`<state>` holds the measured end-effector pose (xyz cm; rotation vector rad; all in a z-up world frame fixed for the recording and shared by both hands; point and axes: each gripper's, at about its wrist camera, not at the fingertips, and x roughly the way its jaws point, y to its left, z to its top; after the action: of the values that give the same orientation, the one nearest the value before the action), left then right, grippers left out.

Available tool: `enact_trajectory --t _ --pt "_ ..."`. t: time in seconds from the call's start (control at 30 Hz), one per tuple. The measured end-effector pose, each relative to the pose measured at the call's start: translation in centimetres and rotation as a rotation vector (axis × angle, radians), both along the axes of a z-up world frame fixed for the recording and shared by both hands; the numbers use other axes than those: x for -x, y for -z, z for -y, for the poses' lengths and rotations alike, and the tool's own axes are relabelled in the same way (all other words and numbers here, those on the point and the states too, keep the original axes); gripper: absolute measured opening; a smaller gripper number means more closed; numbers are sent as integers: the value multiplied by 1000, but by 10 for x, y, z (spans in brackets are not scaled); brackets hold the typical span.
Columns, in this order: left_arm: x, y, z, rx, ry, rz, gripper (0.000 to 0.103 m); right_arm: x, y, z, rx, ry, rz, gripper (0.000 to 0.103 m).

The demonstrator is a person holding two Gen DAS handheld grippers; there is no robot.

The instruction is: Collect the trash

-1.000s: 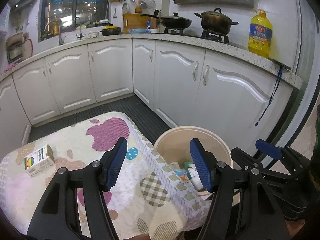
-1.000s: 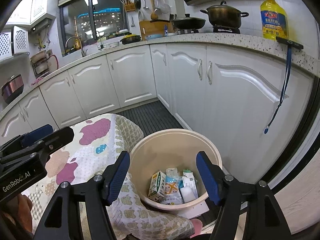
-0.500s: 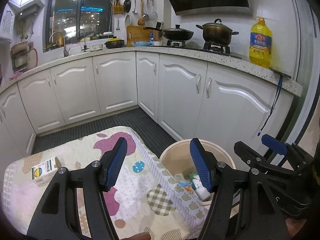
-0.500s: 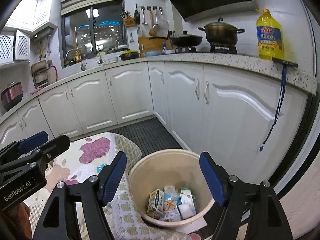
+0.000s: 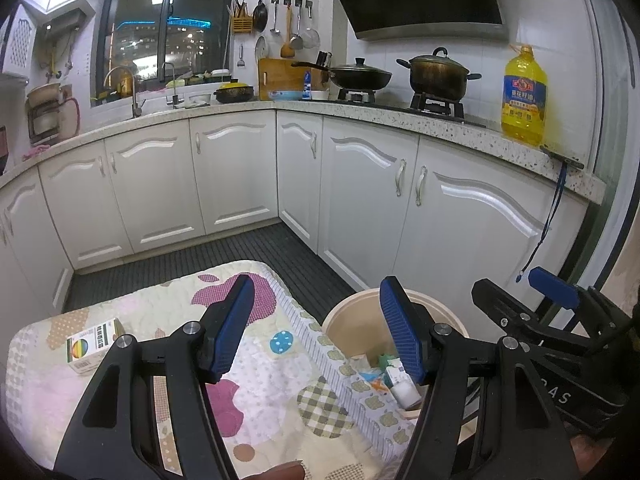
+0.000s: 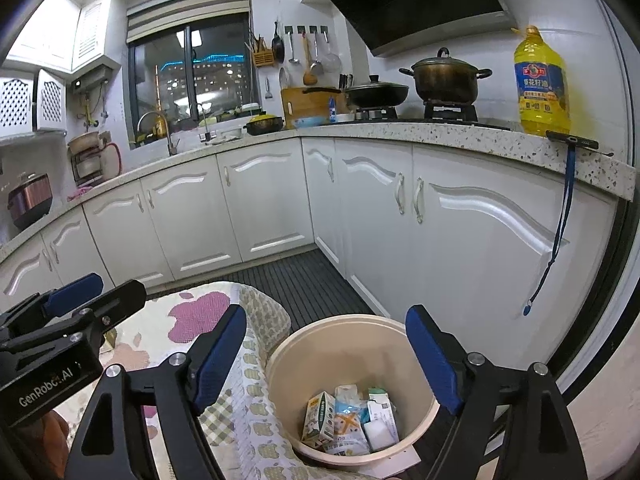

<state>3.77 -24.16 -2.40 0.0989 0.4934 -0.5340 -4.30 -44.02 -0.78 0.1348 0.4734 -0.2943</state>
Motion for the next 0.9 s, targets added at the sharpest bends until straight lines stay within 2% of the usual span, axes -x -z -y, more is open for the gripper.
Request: enact_trajectory --t 0.9 --pt "-1 2 2 15 9 -6 64 2 -5 -3 22 16 27 81"
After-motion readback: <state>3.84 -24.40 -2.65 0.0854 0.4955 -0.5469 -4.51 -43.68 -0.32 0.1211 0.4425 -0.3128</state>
